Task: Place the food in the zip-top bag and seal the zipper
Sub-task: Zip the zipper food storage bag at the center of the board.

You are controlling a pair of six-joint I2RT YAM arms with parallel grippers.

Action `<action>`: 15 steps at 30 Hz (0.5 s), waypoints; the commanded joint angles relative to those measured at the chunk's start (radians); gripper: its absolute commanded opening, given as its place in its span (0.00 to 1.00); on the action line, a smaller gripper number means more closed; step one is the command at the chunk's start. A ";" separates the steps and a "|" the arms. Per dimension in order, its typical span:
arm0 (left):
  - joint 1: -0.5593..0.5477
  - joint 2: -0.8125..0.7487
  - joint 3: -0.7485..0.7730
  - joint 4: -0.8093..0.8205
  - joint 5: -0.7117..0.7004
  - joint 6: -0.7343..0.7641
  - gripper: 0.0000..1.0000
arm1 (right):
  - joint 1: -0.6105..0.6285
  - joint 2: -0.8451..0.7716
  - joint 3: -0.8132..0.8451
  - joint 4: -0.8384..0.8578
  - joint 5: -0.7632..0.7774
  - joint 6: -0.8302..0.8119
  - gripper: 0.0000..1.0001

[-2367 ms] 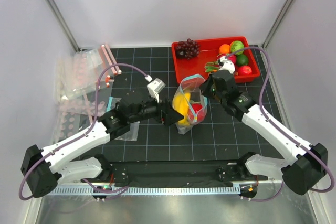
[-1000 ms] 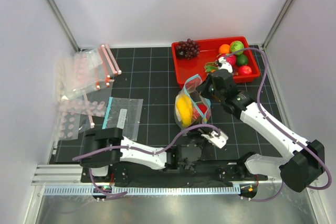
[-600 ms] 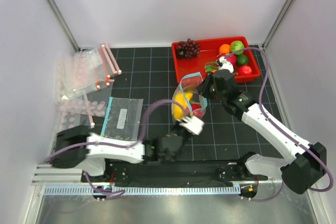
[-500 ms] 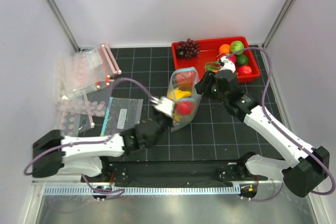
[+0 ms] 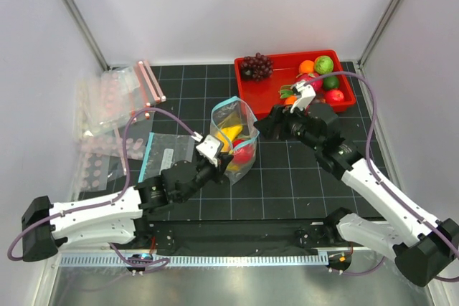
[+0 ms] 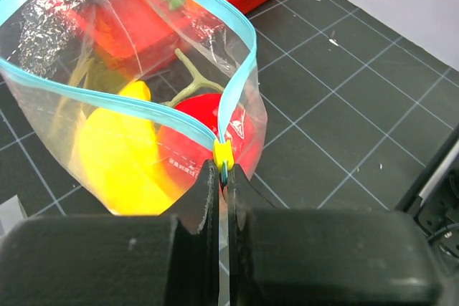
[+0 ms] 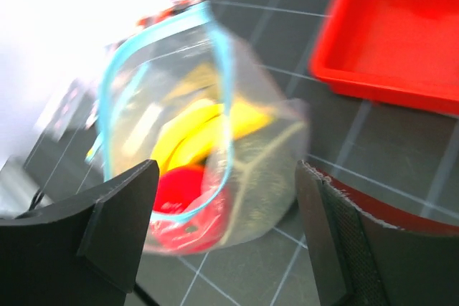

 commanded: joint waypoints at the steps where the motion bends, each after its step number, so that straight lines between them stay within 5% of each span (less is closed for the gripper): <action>1: 0.000 -0.068 -0.021 -0.032 0.050 0.031 0.00 | -0.001 -0.019 -0.052 0.246 -0.262 -0.100 0.85; 4: 0.000 -0.108 -0.058 -0.018 0.072 0.042 0.00 | -0.001 0.001 -0.044 0.276 -0.252 -0.055 0.85; 9: 0.000 -0.116 -0.092 0.005 0.089 0.040 0.00 | -0.001 0.172 0.174 0.021 -0.047 -0.024 0.82; 15: 0.000 -0.080 -0.070 -0.011 0.089 0.040 0.00 | 0.005 0.347 0.372 -0.163 0.018 -0.106 0.79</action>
